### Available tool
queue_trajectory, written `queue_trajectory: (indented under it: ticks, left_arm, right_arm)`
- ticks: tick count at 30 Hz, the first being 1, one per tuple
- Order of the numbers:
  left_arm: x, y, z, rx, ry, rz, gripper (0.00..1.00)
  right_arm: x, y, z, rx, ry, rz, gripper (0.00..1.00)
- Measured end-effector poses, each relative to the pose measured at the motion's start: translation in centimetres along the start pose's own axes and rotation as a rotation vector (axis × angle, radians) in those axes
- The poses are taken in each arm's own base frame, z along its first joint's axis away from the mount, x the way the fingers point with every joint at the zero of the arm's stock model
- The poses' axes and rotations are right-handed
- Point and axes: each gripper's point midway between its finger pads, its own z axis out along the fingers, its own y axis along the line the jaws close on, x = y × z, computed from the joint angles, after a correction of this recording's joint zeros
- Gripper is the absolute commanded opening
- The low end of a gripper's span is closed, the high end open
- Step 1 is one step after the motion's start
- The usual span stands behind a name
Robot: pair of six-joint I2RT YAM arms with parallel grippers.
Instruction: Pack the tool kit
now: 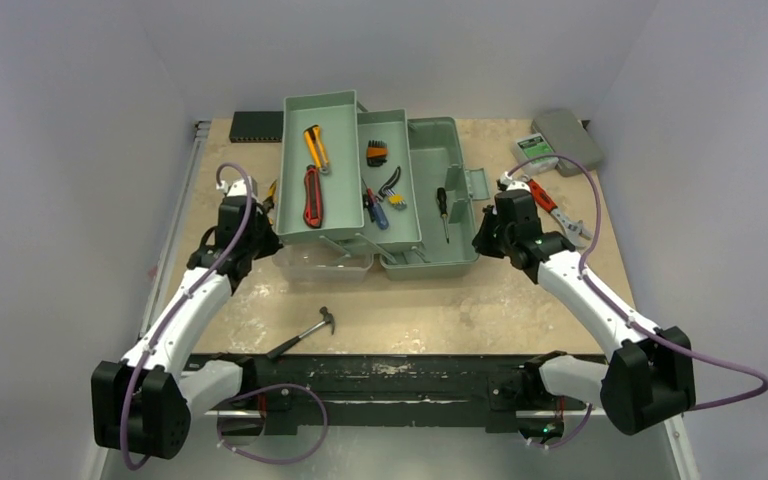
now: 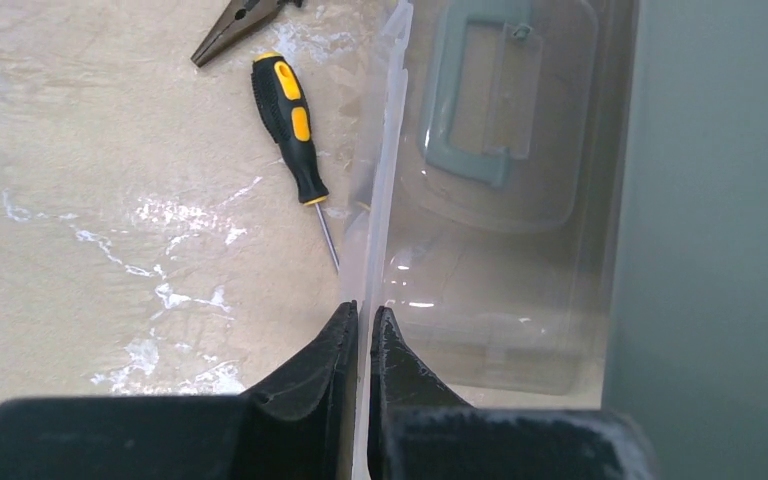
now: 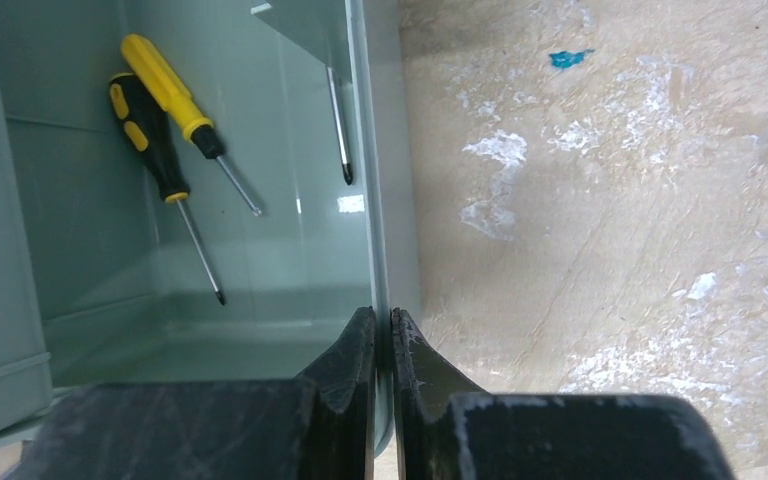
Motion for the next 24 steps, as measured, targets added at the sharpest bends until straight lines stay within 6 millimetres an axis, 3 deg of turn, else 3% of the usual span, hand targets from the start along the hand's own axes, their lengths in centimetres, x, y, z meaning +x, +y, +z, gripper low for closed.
queue_trajectory:
  ticks: [17,24]
  left_arm:
    - [-3.9,-3.2,-4.0,0.135,-0.067,-0.052,0.0]
    - [-6.3,-6.1,-6.6,0.181,-0.148,0.006,0.0]
  right_arm:
    - [0.5,0.2,-0.4,-0.025,0.003,0.015,0.0]
    - [1.0,0.2,-0.3,-0.028,0.019,0.021,0.0]
